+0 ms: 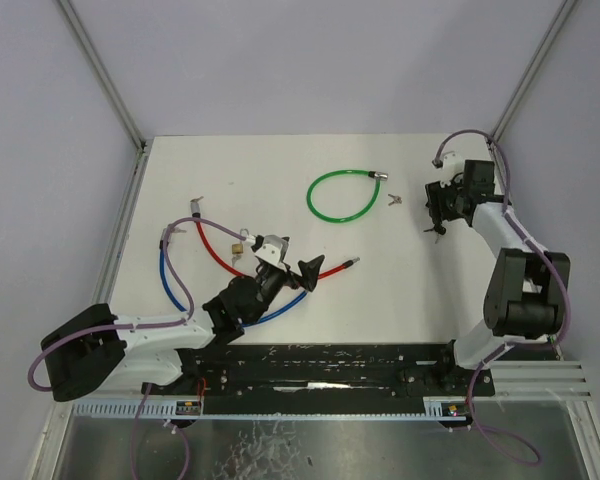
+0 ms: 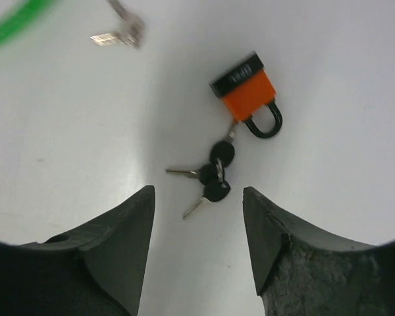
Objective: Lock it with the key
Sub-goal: Pick up the lock from the center of the board.
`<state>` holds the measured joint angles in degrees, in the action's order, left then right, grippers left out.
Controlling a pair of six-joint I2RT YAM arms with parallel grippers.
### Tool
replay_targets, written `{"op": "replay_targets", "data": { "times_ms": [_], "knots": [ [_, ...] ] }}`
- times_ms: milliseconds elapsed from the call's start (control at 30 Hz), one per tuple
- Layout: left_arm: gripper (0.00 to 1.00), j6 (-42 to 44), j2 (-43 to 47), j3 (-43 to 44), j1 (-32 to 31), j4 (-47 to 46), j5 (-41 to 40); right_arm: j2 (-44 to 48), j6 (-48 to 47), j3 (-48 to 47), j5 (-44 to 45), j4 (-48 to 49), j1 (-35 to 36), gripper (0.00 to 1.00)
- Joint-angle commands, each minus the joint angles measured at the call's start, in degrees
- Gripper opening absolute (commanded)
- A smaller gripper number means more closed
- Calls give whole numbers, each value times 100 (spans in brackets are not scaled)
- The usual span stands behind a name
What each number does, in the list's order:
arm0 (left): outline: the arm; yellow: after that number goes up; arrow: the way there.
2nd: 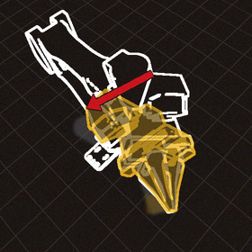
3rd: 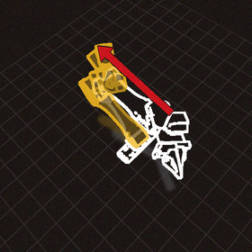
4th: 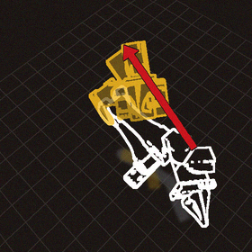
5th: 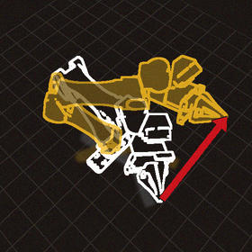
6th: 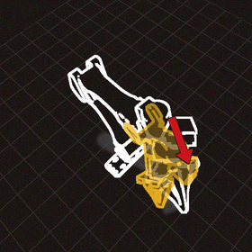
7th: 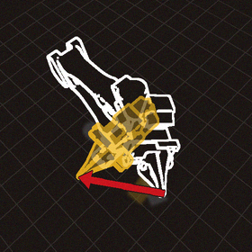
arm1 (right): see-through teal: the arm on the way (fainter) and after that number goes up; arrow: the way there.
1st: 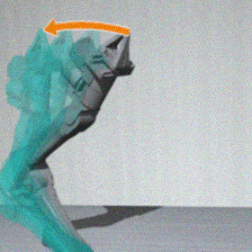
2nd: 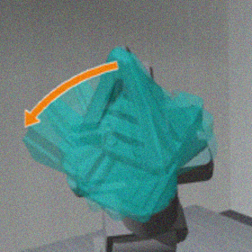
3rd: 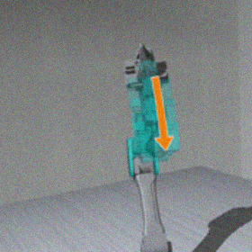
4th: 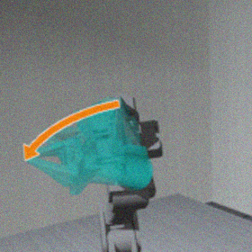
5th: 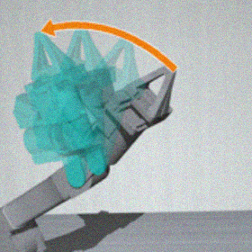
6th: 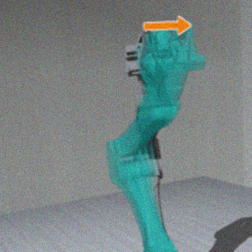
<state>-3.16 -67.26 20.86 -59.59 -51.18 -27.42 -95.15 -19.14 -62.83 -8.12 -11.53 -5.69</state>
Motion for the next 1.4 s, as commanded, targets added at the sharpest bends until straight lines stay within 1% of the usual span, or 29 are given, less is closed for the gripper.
{"op": "replay_targets", "data": {
  "times_ms": [0,33,100,167,233,333,367,467,500,567,633,667,767,833,900,967,1000,1100,1167,1367],
  "knots": [
    [100,-274,-112,-91,199,-469,74,976,-188,51,-2056,-201,7,64],
    [100,-401,-136,-94,293,-479,150,1143,-220,95,-2515,-250,7,65],
    [100,-683,-168,-112,513,-487,459,1422,-248,182,-3396,-320,7,72],
    [100,-1009,-214,-122,731,-531,719,1658,-275,232,-4217,-385,18,73],
    [100,-1278,-284,-134,947,-556,961,1847,-262,263,-4779,-396,15,73],
    [100,-1564,-383,-109,1227,-466,1217,2154,-186,340,-5338,-265,16,75],
    [100,-1674,-406,-85,1336,-386,1300,2269,-167,398,-5499,-166,16,78],
    [100,-1897,-450,4,1650,-10,1521,2613,-50,576,-6044,186,24,97],
    [100,-1961,-434,46,1753,139,1595,2676,83,630,-6203,356,31,100],
    [100,-2090,-400,108,1995,462,1719,2737,389,659,-6513,631,96,100],
    [100,-2214,-358,184,2222,824,1844,2688,495,480,-6569,508,338,100],
    [100,-2249,-342,263,2320,1064,1930,2648,349,300,-6466,237,506,100],
    [98,-2218,-352,594,2548,1872,1980,2546,-60,-152,-5875,-522,1147,100],
    [96,-2162,-389,764,2635,2388,1893,2548,-37,-4,-5907,-419,1321,100],
    [94,-2076,-452,984,2678,2971,1661,2588,-94,262,-5838,-311,1334,100],
    [93,-1941,-564,1159,2692,3451,1237,2570,-120,458,-5793,-306,1333,100],
    [93,-1842,-634,1266,2709,3753,920,2539,-85,499,-5836,-292,1330,100],
    [93,-1515,-925,1709,2886,4413,467,2446,42,465,-5788,-261,1349,98],
    [93,-1398,-1094,1914,3039,4673,414,2413,33,456,-5683,-315,1347,97],
    [93,-1182,-1578,2168,3517,4990,585,2422,-32,503,-5490,-309,1347,97]
  ]
}}
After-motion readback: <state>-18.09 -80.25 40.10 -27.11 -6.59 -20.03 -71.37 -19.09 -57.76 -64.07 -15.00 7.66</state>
